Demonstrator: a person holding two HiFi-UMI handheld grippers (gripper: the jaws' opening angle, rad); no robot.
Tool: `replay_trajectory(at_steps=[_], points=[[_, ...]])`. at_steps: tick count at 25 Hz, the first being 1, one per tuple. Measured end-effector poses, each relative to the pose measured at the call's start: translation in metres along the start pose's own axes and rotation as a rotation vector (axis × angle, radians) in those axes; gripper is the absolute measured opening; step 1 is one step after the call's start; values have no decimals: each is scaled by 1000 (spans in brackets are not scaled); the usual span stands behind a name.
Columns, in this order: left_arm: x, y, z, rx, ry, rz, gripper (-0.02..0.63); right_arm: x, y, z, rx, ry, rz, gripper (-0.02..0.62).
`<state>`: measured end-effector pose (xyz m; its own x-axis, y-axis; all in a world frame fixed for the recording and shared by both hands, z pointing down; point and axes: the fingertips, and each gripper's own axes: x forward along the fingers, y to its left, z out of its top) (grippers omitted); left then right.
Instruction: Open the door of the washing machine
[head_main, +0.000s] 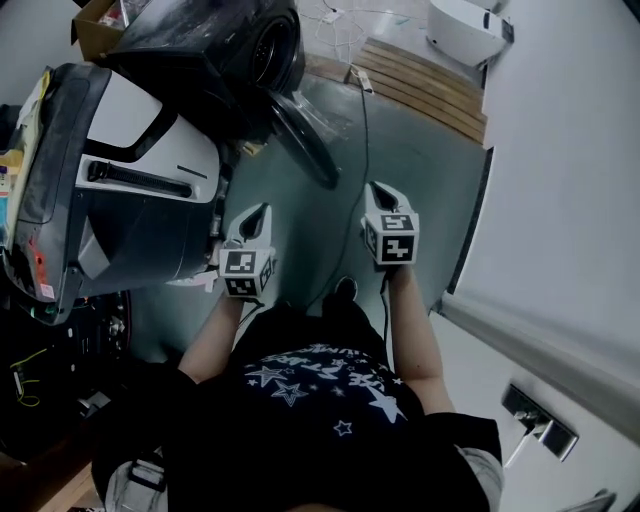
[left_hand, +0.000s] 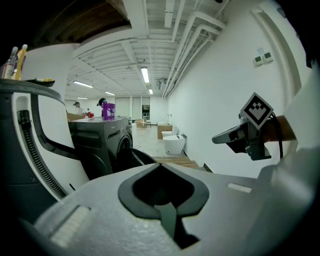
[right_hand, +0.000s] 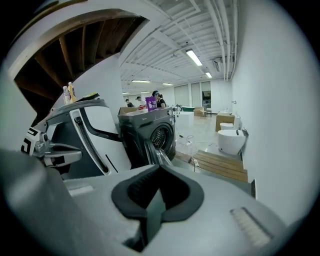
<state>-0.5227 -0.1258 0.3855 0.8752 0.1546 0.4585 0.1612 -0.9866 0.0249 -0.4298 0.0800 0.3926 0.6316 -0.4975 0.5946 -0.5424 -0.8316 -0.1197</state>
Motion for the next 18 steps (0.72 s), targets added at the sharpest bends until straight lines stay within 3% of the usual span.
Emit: replay_trajectory(at_steps=[18], points=[[-67, 55, 5, 16, -110, -48, 11, -64, 72, -3, -39, -63, -85, 5]])
